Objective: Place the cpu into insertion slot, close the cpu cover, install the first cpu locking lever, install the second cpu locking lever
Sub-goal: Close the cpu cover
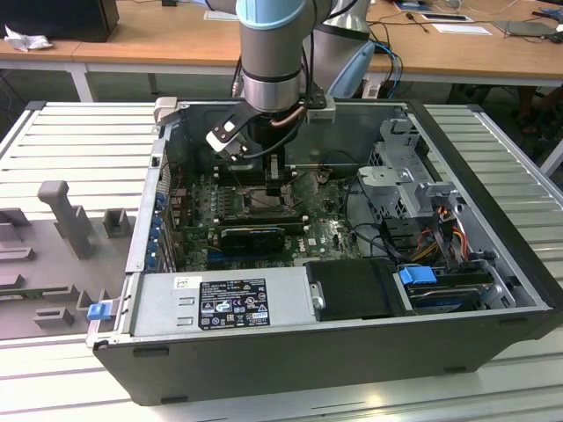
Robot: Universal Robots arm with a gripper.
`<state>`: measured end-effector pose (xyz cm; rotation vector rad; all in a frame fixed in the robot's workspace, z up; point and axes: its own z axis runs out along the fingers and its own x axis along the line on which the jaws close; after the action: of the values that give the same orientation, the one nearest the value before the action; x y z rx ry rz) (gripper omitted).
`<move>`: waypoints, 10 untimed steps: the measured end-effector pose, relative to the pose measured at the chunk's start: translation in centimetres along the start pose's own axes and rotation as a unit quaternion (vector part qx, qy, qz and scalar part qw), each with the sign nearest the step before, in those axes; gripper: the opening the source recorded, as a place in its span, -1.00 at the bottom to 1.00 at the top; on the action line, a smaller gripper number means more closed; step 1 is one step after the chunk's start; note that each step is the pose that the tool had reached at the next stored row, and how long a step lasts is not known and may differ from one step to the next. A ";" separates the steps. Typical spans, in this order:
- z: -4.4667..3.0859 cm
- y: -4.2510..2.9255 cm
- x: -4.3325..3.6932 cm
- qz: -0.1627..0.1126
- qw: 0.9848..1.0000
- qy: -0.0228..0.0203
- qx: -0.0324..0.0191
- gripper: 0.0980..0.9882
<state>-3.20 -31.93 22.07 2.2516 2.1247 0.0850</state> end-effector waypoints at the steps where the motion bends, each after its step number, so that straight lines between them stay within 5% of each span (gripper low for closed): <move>1: 0.00 0.00 0.00 0.000 1.000 0.000 0.000 -0.98; 10: -0.92 0.07 0.01 0.000 1.000 0.000 0.000 -0.98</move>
<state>-3.20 -31.93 22.99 2.2517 2.1248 0.0853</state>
